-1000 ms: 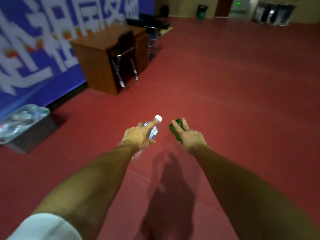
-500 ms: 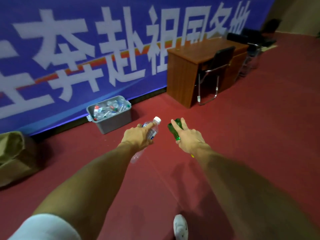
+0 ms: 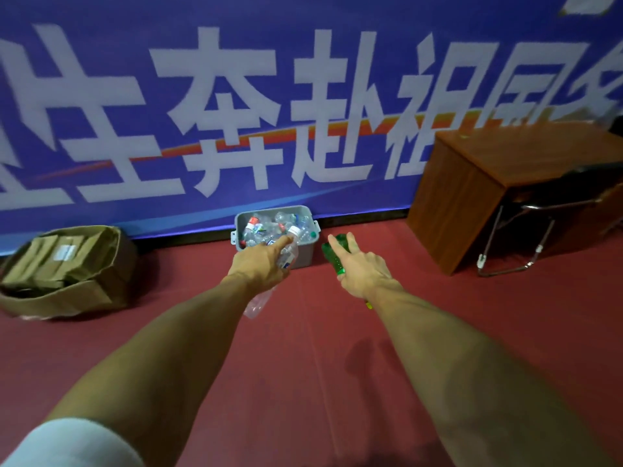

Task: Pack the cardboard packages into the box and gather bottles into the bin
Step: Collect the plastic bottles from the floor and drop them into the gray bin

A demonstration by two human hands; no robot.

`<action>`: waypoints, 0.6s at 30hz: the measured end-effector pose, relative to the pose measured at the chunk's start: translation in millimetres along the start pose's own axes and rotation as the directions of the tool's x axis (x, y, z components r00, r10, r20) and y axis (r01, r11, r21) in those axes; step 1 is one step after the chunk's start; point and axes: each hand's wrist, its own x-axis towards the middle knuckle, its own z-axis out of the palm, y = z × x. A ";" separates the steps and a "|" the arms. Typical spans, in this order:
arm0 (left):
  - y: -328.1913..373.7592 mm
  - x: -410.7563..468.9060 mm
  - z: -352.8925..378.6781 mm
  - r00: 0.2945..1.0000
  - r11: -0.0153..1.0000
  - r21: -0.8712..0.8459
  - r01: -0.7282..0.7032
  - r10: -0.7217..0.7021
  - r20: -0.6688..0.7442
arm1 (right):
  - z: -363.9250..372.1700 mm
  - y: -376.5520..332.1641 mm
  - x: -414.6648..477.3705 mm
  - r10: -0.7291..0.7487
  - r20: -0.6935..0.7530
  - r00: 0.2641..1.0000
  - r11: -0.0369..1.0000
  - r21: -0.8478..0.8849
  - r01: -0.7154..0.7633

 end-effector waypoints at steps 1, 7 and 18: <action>-7.5 17.1 0.2 1.000 1.000 -0.002 0.016 -0.016 -0.011 | -2.9 -2.1 22.8 -0.024 0.000 1.000 1.000 -0.008 0.024; -70.6 146.0 3.2 0.994 0.995 0.000 0.096 -0.096 -0.054 | -21.4 -21.9 178.6 -0.118 -0.036 0.992 0.993 -0.034 0.116; -150.1 353.3 -9.2 0.994 0.994 0.017 0.111 -0.111 0.009 | -50.8 -28.5 393.2 -0.109 0.007 0.994 0.994 0.032 0.109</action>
